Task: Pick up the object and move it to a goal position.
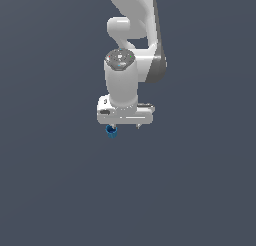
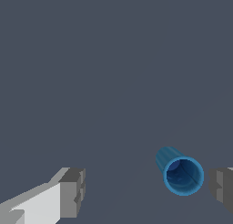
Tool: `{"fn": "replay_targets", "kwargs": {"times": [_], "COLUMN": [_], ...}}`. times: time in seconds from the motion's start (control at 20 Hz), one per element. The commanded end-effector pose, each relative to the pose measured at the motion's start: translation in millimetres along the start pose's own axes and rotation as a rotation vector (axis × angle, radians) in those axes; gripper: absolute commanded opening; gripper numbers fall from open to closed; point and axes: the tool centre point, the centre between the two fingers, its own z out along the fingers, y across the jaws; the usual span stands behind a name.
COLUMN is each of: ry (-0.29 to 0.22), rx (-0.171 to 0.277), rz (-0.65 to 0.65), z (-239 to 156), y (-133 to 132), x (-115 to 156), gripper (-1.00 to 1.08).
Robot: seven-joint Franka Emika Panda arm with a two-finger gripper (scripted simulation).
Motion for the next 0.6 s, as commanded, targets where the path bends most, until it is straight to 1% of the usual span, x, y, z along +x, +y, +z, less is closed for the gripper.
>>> {"fn": "replay_targets", "kwargs": {"times": [0.0, 0.15, 0.35, 0.55], "ry": [0.0, 0.008, 0.033, 0.038], "rx": [0.0, -0.006, -0.026, -0.03], "rz": [0.0, 0.0, 0.006, 0.011], "z": [0.0, -3.3, -14.9, -18.8], "y": [0.0, 6.8, 27.0, 30.6], "x": [0.0, 1.6, 6.4, 8.0], "gripper": [1.0, 1.0, 1.0, 1.0]}}
